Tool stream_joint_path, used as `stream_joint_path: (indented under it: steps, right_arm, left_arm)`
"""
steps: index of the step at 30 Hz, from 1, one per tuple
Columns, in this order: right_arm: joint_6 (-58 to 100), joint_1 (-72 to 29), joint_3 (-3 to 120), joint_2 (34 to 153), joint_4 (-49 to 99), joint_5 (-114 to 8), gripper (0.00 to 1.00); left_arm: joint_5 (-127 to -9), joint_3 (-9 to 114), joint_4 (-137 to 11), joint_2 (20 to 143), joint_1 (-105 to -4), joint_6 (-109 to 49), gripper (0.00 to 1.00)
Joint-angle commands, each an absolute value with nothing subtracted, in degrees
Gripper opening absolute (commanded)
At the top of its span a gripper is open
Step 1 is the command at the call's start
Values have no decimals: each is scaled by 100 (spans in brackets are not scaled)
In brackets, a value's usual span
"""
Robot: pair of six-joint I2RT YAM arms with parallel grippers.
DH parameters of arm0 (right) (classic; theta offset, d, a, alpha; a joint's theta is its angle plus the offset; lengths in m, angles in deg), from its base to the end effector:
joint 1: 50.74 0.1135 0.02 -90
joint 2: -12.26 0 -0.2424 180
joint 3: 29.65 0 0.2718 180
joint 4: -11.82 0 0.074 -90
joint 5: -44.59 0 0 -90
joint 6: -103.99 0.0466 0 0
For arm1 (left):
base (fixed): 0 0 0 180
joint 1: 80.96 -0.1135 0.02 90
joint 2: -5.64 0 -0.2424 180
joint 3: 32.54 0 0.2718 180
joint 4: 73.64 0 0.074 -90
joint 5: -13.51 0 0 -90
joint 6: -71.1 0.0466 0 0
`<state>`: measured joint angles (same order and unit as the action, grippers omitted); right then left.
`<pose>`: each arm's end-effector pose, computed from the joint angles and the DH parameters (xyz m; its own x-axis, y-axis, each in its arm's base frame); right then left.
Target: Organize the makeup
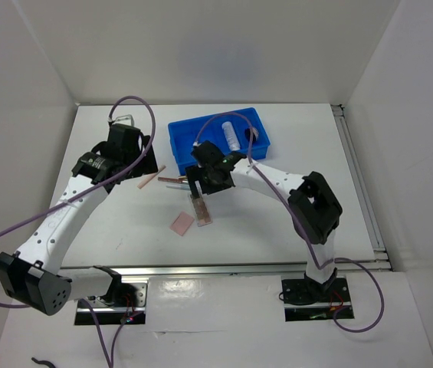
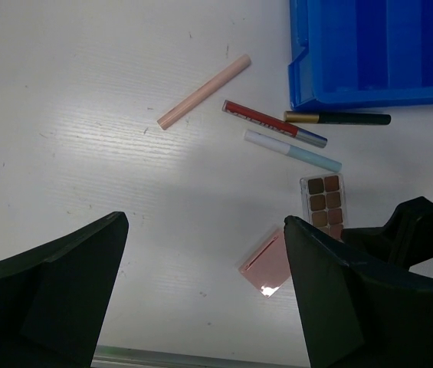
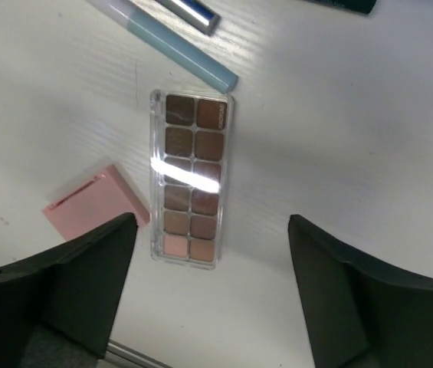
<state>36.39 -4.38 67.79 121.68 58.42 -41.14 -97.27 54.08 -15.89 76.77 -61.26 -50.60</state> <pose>0.2988 0.3083 0.1829 -0.8093 -0.2980 -0.5062 -0.4180 0.8976 0.1399 0.2791 -0.0824 0.3364 -0.5744 -0.3162 -0.7551 -0.2749 0.9433 -0.1859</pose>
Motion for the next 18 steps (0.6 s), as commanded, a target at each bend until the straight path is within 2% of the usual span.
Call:
stream_joint_path:
  steps: [1, 3, 18]
  right_arm:
    - [3544, -425, 7187, 12404, 5946, -4198, 90]
    - [3492, -372, 7301, 12632, 6017, -4251, 94]
    - [3438, -205, 7407, 13240, 5885, -4198, 93]
  left_arm:
    - [-9829, 5387, -1588, 7542, -6101, -5063, 97]
    - [-9829, 5387, -1588, 7542, -6101, -5063, 97]
    - [-9935, 5334, -1588, 7542, -6101, -4957, 97]
